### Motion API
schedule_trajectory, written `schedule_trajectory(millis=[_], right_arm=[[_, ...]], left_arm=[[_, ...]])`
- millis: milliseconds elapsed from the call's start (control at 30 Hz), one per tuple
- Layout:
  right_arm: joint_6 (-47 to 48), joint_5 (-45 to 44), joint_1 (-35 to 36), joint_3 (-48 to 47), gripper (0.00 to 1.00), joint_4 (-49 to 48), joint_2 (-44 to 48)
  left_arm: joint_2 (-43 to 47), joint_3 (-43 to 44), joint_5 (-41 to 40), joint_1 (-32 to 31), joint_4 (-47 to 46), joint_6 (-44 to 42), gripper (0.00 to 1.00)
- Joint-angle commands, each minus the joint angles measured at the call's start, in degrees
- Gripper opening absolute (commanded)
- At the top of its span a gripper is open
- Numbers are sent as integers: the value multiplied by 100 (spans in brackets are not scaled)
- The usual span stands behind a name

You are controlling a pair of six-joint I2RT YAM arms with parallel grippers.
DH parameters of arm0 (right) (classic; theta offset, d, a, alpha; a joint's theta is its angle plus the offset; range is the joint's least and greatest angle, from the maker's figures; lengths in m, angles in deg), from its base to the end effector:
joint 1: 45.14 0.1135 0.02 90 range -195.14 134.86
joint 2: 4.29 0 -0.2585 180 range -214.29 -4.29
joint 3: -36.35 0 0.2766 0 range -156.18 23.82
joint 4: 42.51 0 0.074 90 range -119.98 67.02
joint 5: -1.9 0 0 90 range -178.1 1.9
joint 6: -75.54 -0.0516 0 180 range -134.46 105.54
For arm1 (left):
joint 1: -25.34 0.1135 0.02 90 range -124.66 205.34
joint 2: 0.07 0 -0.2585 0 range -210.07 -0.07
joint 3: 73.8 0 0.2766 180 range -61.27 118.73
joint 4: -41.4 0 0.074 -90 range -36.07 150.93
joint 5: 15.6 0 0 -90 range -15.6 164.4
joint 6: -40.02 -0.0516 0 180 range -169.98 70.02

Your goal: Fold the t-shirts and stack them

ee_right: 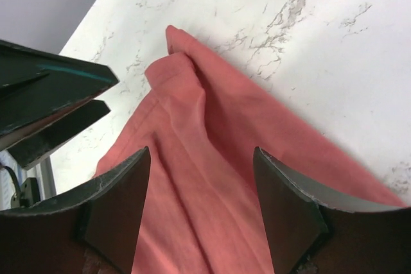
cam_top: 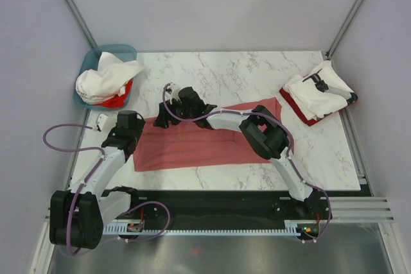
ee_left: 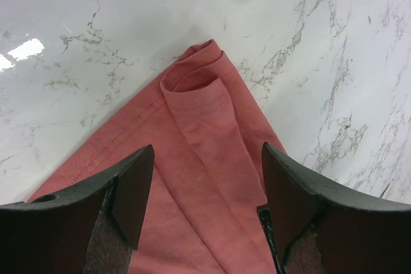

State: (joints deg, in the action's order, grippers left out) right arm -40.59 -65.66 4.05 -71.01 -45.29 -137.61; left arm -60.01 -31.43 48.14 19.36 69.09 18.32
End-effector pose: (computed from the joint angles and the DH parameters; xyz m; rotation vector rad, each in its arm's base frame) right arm 0.3497 0.4351 0.1326 -0.7032 2.0440 1.2004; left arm 0.2400 -0.0022 0.1683 -1.3520 1.8176 -0.1410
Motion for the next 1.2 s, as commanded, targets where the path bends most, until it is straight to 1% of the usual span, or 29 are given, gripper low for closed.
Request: schedule_trajectory(millis=[0,133,300,600,700,833,933,1000,1167], right_arm=[[20,155,29,-352,73,221,-335],[-32,445,64,-493,72,230,-476],[64,753,275,-590,70,239,-511],[337,824,513,-1,69,-24,51],[346,973,522,314,69,-252,244],[337,1271,565,947,69,-867,674],[416,1456,583,1185,69,-1087,868],[407,1544,583,1282,69,-1210,921],[372,1439,583,1239,69,-1176,878]], left_arm=[[0,127,-81,9,31,184,75],[-26,144,-37,9,22,167,74],[-52,144,-98,9,31,158,74],[-88,162,-221,9,40,105,74],[-88,197,-248,9,31,18,74],[-61,224,-283,9,49,-79,74],[-79,232,-292,0,40,-97,74],[-114,241,-283,9,49,-114,74],[-290,329,-230,9,66,-220,74]])
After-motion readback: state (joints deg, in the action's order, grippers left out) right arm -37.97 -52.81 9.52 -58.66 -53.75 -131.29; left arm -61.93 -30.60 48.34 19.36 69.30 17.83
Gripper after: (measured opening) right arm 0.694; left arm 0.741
